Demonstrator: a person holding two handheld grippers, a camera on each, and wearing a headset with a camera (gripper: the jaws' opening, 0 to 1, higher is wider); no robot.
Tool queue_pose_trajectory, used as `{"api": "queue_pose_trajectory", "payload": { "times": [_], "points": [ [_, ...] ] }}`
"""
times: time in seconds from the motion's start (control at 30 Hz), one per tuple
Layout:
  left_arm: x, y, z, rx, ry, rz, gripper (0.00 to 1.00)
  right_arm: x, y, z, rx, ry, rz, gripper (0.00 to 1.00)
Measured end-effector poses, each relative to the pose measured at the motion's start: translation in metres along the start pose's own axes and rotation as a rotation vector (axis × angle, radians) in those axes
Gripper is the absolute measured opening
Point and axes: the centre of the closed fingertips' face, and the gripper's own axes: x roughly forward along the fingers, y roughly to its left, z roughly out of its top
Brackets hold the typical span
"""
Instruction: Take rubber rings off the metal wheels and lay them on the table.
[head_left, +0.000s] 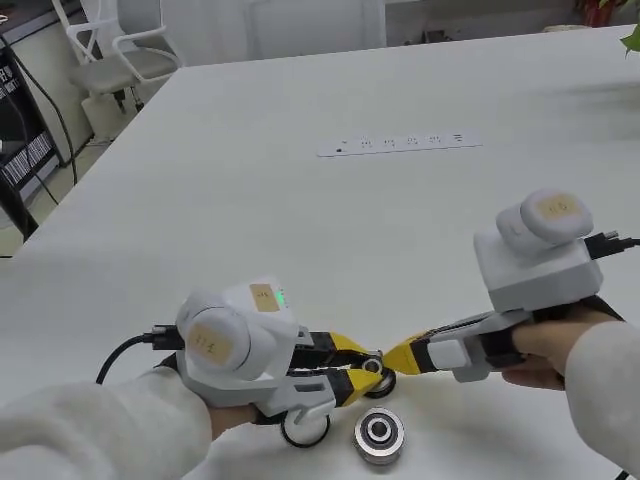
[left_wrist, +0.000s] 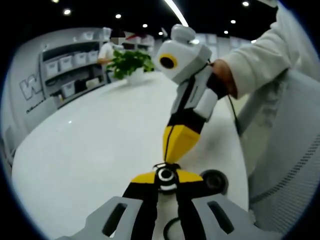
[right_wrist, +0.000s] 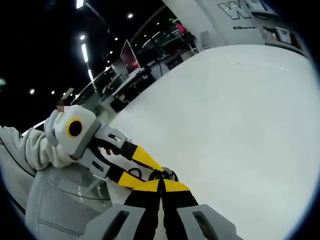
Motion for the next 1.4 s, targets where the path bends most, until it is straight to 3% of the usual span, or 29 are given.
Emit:
{"api": "queue_pose_trajectory", "payload": {
  "times": [0.67,0.73,0.77,0.8,0.83,0.87,0.93,1.2,1.33,1.4],
  "points": [
    [0.000,0.000,0.000,-0.003,-0.002,0.002,0.14,0.001,0.004,0.002,-0.005,-0.013,0.020,0.00],
    [0.000,0.000,0.000,-0.003,-0.002,0.002,0.14,0.002,0.007,0.004,0.000,-0.024,0.039,0.00],
    [0.000,0.000,0.000,-0.003,-0.003,0.003,0.14,0.002,0.019,0.021,0.023,-0.111,0.093,0.00],
    [0.000,0.000,0.000,-0.006,-0.004,0.005,0.14,0.000,0.022,0.019,0.023,-0.068,0.089,0.00],
    [0.000,0.000,0.000,-0.007,-0.005,0.005,0.14,0.001,0.014,0.017,-0.055,-0.061,0.025,0.00],
    [0.000,0.000,0.000,-0.007,-0.006,0.005,0.14,0.002,0.017,0.015,-0.060,-0.061,0.030,0.00],
    [0.000,0.000,0.000,-0.008,-0.006,0.006,0.14,0.004,0.019,0.013,-0.004,-0.055,0.061,0.00],
    [0.001,0.000,0.002,-0.022,-0.003,0.020,0.14,0.002,0.007,0.009,0.000,-0.043,0.004,0.00],
    [0.000,0.001,0.002,-0.089,0.020,0.010,0.14,0.001,0.006,0.005,-0.007,-0.032,-0.012,0.00],
    [-0.002,0.000,0.002,-0.068,0.033,0.002,0.16,0.001,0.005,0.005,-0.006,-0.031,-0.016,0.00]
  ]
}}
